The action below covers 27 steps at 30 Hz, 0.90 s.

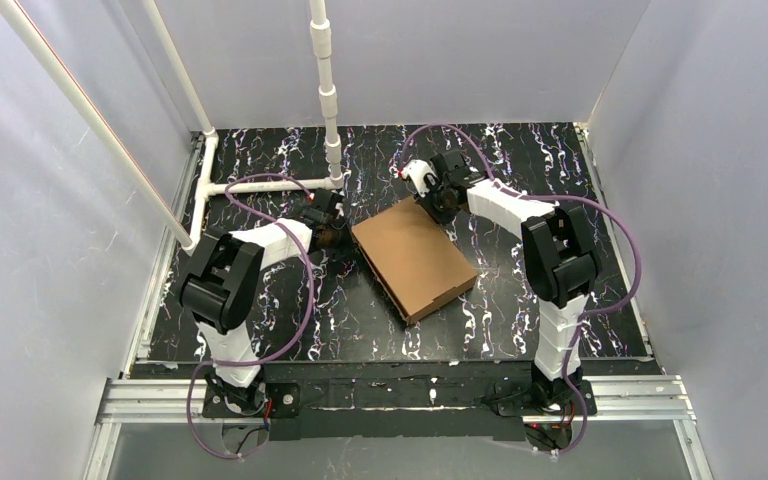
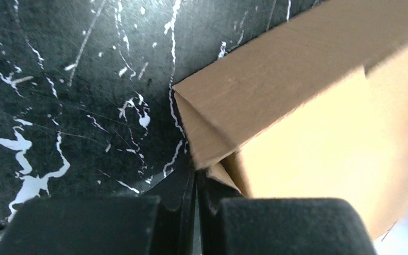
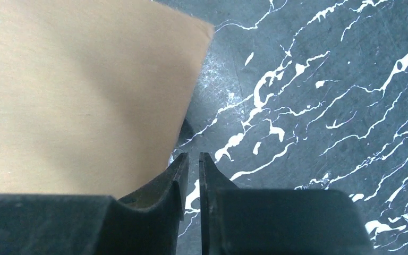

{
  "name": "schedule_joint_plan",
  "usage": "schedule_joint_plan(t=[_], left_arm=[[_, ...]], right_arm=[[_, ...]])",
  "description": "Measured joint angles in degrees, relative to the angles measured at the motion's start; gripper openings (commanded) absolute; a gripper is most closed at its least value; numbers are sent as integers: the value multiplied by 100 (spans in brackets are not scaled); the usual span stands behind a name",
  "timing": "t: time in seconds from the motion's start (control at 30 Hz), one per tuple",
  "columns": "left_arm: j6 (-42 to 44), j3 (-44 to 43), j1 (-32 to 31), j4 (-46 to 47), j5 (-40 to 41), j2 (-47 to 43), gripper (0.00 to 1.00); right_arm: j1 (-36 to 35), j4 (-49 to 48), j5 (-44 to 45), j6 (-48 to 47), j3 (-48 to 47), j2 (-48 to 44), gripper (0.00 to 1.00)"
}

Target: Fold the paper box

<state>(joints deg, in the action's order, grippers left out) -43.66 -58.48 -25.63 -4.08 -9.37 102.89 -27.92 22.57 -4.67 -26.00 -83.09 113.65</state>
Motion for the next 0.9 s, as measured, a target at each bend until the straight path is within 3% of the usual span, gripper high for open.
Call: schedule_joint_plan(t=[0.2, 0.4, 0.6, 0.77, 0.9], left_arm=[[81, 267, -125, -46, 59, -420, 6], [221, 855, -149, -55, 26, -1589, 7], [48, 1980, -223, 258, -396, -2868, 5], [-411, 2813, -933, 428, -452, -3585, 2], [-874, 2868, -1679, 566, -234, -3467, 0]], right_arm=[[131, -35, 35, 291, 76, -74, 28], [551, -151, -199, 378, 929, -789, 32], [1209, -170, -776, 247, 1829, -1652, 36], [1460, -24, -1139, 13, 2330, -2103, 36], [1449, -107, -1224, 31, 2813, -2411, 34]])
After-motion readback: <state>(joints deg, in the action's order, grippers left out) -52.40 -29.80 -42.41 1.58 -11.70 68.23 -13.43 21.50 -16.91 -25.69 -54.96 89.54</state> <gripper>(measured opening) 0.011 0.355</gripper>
